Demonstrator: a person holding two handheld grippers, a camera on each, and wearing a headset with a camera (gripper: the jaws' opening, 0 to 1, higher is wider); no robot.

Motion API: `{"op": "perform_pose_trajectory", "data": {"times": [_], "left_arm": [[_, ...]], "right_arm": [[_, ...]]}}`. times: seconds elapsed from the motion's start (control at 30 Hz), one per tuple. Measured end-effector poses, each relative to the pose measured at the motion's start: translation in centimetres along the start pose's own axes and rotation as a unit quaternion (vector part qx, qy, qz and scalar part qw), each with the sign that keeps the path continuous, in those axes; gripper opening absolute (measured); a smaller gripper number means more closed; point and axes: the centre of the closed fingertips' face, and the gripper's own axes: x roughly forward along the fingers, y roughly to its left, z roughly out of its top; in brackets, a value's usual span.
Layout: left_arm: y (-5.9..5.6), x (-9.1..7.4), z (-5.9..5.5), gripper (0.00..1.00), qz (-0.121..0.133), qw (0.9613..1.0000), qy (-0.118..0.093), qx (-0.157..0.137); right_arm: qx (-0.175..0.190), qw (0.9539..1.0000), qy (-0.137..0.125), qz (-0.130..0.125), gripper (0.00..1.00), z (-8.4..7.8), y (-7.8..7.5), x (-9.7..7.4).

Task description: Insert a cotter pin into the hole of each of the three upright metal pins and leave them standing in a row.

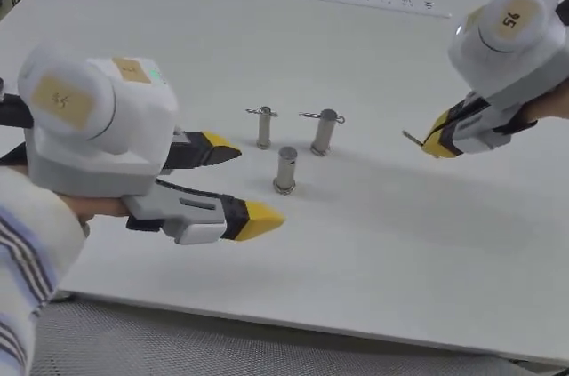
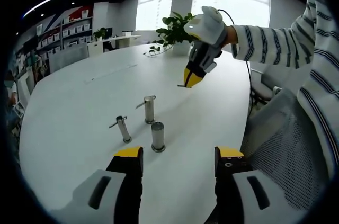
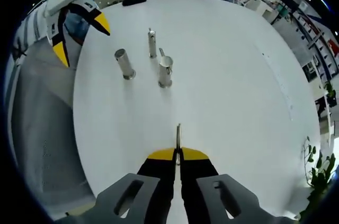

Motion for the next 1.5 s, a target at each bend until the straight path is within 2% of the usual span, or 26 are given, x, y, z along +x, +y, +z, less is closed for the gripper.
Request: {"op": "perform_pose_trajectory", "data": {"times": [0.03,0.2,0.27,0.43,0.57,0.8,1.0,1.23,1.5], "left_arm": [[-0.1,0.1,0.1,0.52,-0.003,1.0000,-0.003,-0.001],[-0.7,0.7,0.7,0.50,-0.011,0.9999,-0.012,-0.006],[-1.1,1.1,0.9,0.50,-0.016,0.9998,-0.013,-0.006],[-1.6,1.7,1.2,0.48,-0.024,0.9995,-0.017,-0.009],[-1.8,2.0,1.3,0.45,-0.027,0.9993,-0.021,-0.013],[-2.4,2.9,1.4,0.44,-0.036,0.9992,-0.015,-0.012],[-3.2,3.6,1.6,0.43,-0.046,0.9988,-0.014,-0.009],[-3.7,4.4,2.0,0.41,-0.057,0.9983,-0.013,-0.005],[-4.1,5.2,2.4,0.39,-0.072,0.9971,-0.018,-0.019]], "right_arm": [[-0.002,1.0000,0.000,-0.003,0.03,0.0,-0.3,0.0],[-0.019,0.9997,-0.001,-0.013,0.03,0.0,0.1,-0.3],[-0.022,0.9996,-0.006,-0.017,0.03,0.0,1.1,-0.5],[-0.031,0.9989,-0.013,-0.031,0.03,0.2,2.1,-1.0],[-0.027,0.9990,-0.023,-0.029,0.03,0.5,3.3,-1.2],[-0.033,0.9982,-0.037,-0.035,0.03,0.9,5.0,-1.5],[-0.034,0.9970,-0.053,-0.046,0.03,1.4,6.2,-1.8],[-0.044,0.9957,-0.058,-0.056,0.03,1.5,7.8,-1.9],[-0.042,0.9944,-0.073,-0.063,0.03,1.8,8.8,-1.4]]}}
